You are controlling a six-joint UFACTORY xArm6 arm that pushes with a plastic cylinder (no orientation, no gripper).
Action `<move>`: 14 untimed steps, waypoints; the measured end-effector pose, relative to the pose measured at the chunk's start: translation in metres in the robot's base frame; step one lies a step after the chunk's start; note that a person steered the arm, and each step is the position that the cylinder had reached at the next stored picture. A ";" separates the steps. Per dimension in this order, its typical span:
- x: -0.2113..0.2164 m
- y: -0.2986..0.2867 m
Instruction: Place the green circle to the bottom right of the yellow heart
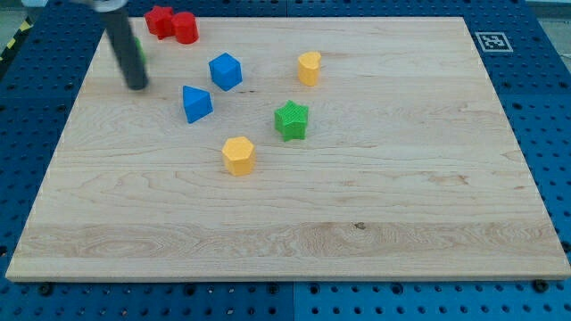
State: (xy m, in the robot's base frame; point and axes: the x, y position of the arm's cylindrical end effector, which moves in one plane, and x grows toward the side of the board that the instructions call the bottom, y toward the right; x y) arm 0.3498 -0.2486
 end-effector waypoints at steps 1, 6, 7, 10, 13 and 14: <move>-0.026 -0.056; -0.060 0.036; -0.028 0.036; -0.044 0.069; -0.096 0.163; -0.117 0.191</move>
State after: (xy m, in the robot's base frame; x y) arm 0.2328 -0.0572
